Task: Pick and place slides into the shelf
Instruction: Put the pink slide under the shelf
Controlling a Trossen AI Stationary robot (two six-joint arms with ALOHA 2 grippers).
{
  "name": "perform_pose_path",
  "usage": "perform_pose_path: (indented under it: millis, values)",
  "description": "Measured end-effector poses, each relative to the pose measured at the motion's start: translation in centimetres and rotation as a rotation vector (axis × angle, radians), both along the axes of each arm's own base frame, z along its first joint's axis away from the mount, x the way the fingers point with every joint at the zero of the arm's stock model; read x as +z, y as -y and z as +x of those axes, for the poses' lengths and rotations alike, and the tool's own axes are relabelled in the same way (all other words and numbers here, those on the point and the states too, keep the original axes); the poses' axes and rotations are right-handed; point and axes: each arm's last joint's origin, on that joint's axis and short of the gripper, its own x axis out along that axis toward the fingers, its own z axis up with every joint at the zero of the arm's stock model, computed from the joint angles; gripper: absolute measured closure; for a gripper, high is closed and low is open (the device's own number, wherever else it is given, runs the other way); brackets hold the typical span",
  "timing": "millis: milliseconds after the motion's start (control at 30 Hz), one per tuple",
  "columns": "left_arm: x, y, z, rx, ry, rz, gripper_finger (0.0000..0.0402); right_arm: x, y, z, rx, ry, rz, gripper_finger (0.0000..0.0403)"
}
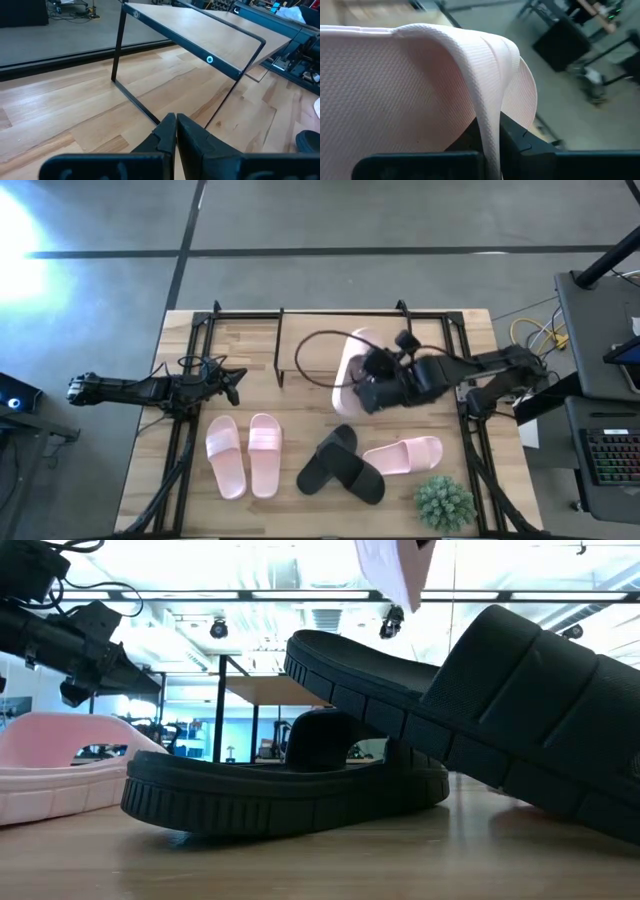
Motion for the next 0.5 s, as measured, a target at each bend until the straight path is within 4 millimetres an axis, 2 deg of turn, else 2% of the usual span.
perform_pose_path:
  millis: [133, 267, 367, 500]
  values:
    - [0.0, 0.0, 0.0, 0.0, -0.001, 0.0, 0.0402, -0.7, 1.5, 0.4, 0.007, -0.106, -0.024, 0.039]
    - [0.0, 0.0, 0.0, 0.0, 0.0, 0.0, 0.0402, -1.4, 0.7, 0.8, 0.092, -0.17, 0.073, 0.039]
    - [0.0, 0.0, 0.0, 0.0, -0.001, 0.0, 0.0402, -1.5, -0.8, 0.8, 0.17, -0.159, 0.289, 0.039]
    - [0.0, 0.0, 0.0, -0.001, -0.001, 0.0, 0.0402, -1.7, -2.0, 0.7, 0.15, -0.111, 0.637, 0.039]
